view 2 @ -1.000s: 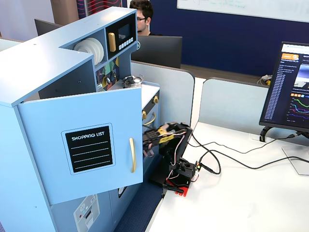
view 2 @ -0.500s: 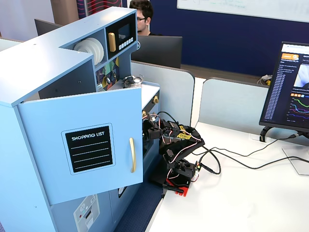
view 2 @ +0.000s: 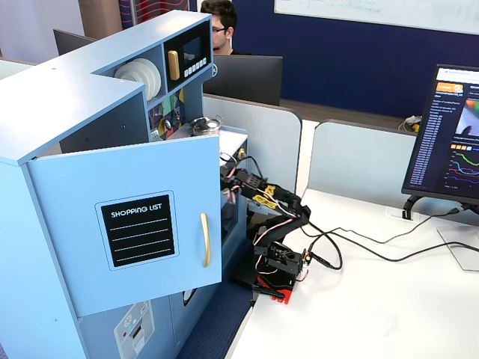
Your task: Pick up the green pineapple from the left cabinet and place it in the green recipient
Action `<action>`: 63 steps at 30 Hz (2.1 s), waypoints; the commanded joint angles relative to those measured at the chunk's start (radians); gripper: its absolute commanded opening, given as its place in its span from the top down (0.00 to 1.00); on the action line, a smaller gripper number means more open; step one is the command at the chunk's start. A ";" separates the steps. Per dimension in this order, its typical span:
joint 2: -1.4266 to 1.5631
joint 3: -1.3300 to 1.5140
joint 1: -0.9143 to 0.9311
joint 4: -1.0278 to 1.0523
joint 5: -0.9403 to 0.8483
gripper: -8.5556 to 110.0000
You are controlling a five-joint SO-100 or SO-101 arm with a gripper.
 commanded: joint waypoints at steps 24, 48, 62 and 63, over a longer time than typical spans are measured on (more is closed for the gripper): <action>-0.574 -0.592 0.127 -0.147 0.115 0.70; 0.298 0.186 0.144 0.166 0.144 0.69; 0.683 0.738 0.158 0.371 0.124 0.71; 0.704 0.764 0.160 0.388 0.130 0.72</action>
